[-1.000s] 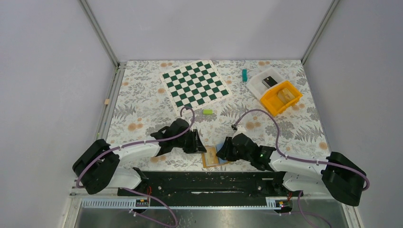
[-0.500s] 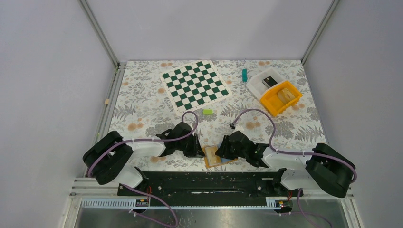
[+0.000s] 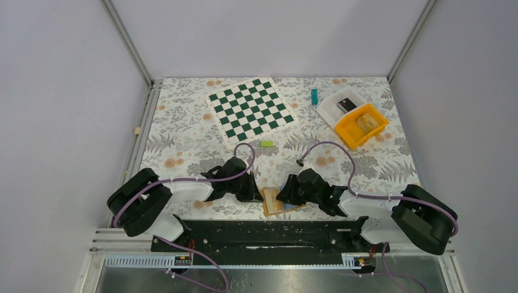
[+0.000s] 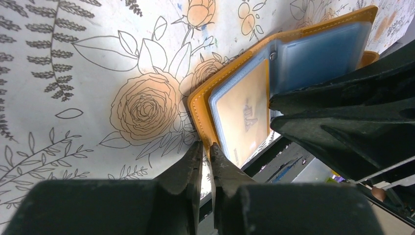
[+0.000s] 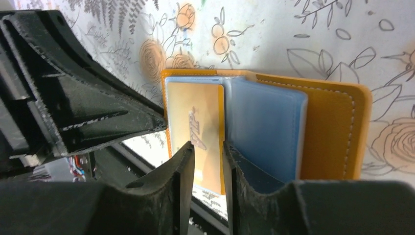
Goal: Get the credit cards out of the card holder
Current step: Remove the credit card from the card holder.
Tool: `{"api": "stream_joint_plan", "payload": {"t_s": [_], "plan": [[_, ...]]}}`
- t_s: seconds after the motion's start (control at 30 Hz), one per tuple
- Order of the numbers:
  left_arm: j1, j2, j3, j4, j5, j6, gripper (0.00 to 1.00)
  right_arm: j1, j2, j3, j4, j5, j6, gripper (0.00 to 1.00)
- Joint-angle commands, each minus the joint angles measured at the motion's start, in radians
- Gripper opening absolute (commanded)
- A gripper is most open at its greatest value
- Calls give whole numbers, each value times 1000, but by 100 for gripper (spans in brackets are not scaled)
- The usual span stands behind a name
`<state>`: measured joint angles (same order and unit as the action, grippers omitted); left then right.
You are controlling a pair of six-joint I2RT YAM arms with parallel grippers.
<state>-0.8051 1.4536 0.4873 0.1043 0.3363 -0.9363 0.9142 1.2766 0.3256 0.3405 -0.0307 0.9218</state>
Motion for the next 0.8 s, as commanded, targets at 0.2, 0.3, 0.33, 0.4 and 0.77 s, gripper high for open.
{"api": "stream_joint_plan", "payload": {"t_s": [0.2,0.3,0.33,0.4,0.77], "plan": [[-46,-100,55,-40,-22,-28,11,-4,-141,15,-104,10,-27,35],[-64,-111,76,-62,-36,-27,11,-6,-139,12,-109,18,-32,35],[-68,-111,81,-66,-41,-28,11,-6,-133,12,-109,19,-32,35],[-73,-108,87,-68,-47,-26,11,-6,-122,6,-101,17,-31,35],[-95,-125,98,-133,-147,-44,14,-6,-135,-16,-74,9,-18,35]]}}
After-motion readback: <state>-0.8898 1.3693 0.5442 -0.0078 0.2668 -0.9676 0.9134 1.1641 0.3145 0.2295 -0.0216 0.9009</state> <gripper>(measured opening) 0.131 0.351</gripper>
